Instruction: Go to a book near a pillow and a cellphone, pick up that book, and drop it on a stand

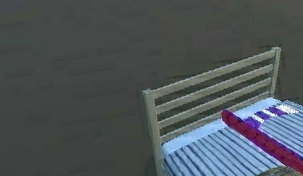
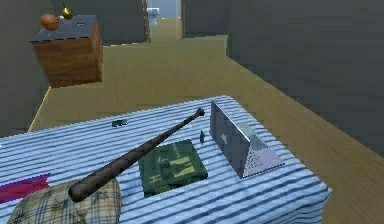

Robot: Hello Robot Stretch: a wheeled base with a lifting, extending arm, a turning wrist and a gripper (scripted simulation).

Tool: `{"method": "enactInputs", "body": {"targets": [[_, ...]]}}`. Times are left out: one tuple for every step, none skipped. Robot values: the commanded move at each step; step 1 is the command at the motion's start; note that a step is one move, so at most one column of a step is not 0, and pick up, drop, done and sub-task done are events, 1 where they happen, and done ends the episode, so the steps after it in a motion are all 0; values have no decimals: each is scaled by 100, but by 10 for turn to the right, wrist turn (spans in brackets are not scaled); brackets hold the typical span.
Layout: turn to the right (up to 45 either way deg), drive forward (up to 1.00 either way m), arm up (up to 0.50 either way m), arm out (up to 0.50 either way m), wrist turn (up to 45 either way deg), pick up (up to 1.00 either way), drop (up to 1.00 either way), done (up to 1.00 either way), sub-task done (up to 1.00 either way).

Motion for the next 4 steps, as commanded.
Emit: {"method": "enactInputs", "body": {"targets": [[0,0,0,40,0,0,0,0,0],[0,0,0,0,450,0,0,0,0],[0,0,0,0,450,0,0,0,0],[0,0,0,0,150,0,0,0,0]]}}
